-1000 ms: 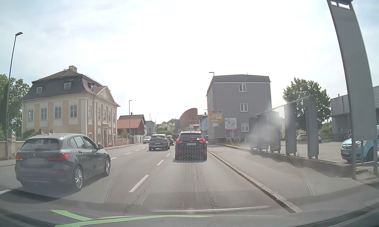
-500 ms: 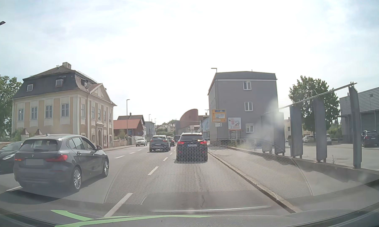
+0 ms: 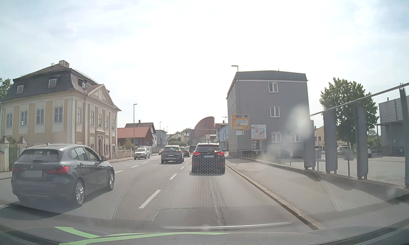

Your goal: Follow the waypoints while adhering to traffic rules and regulations

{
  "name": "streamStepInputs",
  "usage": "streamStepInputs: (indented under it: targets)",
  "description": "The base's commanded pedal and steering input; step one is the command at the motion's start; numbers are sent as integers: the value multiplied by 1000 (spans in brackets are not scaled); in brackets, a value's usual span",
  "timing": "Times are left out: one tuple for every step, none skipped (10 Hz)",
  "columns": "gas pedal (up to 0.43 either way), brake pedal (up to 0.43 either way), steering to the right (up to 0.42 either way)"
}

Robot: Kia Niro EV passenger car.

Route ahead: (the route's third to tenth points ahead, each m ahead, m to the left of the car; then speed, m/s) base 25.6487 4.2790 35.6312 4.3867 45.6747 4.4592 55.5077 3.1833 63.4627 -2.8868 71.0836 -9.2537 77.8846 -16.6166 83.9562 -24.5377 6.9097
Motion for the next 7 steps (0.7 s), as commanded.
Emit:
streamStepInputs:
  targets:
    - [209,0,-5]
    - [209,0,-5]
    - [197,0,-4]
    - [177,0,-4]
    - [169,0,-3]
    - [157,0,-3]
    - [157,0,-3]
